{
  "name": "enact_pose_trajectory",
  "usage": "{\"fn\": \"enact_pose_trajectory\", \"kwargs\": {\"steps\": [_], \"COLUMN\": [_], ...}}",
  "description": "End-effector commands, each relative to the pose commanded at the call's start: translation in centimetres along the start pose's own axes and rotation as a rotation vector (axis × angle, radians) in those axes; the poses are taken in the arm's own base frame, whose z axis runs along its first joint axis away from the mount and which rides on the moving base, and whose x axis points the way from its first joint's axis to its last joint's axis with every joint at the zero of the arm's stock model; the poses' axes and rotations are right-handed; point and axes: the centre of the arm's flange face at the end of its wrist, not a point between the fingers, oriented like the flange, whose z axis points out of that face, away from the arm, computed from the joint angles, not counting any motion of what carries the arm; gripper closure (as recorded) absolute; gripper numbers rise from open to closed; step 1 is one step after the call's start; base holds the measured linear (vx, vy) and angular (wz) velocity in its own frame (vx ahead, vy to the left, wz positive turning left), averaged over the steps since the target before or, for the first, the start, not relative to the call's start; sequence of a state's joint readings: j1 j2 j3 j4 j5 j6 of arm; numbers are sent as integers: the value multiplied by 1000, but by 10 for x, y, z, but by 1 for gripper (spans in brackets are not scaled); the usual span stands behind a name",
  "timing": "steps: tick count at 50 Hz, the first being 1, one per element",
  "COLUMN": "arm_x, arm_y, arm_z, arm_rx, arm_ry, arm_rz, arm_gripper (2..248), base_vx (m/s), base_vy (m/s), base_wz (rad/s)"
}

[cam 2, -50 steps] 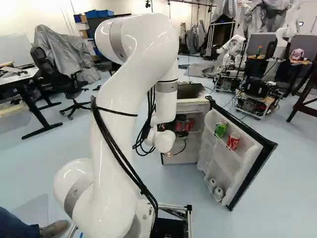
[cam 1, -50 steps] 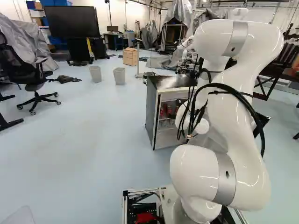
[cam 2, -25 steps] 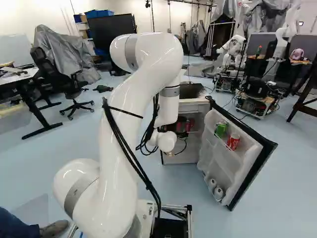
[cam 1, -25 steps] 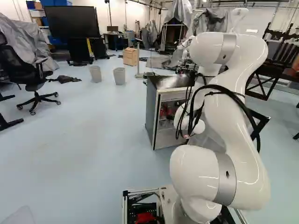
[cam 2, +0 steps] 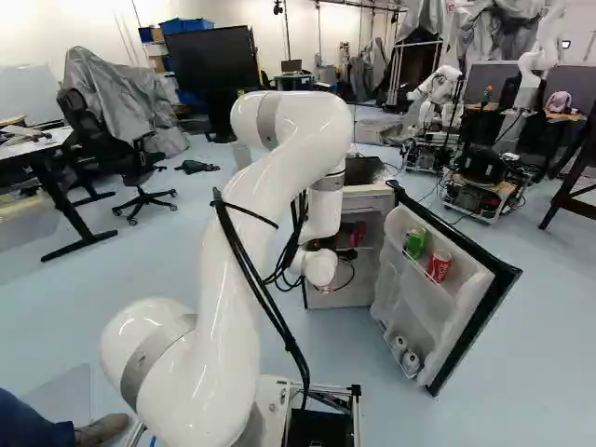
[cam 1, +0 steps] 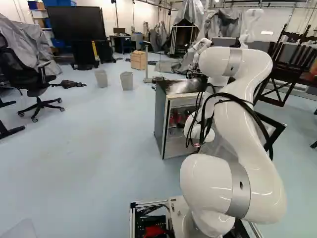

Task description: Grab a drink from the fridge

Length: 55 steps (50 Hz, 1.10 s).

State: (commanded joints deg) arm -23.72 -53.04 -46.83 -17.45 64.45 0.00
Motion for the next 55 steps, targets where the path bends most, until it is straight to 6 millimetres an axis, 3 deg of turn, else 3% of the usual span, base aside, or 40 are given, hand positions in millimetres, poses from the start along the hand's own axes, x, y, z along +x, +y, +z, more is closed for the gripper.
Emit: {"fn": "enact_pose_trajectory", "kwargs": {"steps": [35, 55], "arm_x": [-25, -22], "arm_y": [28, 40], "arm_z": [67, 93], "arm_rx": [-22, -32], "arm_ry": [24, 59], "arm_rz": [4, -3], "arm_gripper": [3, 3], "base_vx": [0, 0], "base_vy": [0, 0], "base_wz": [0, 0]}}
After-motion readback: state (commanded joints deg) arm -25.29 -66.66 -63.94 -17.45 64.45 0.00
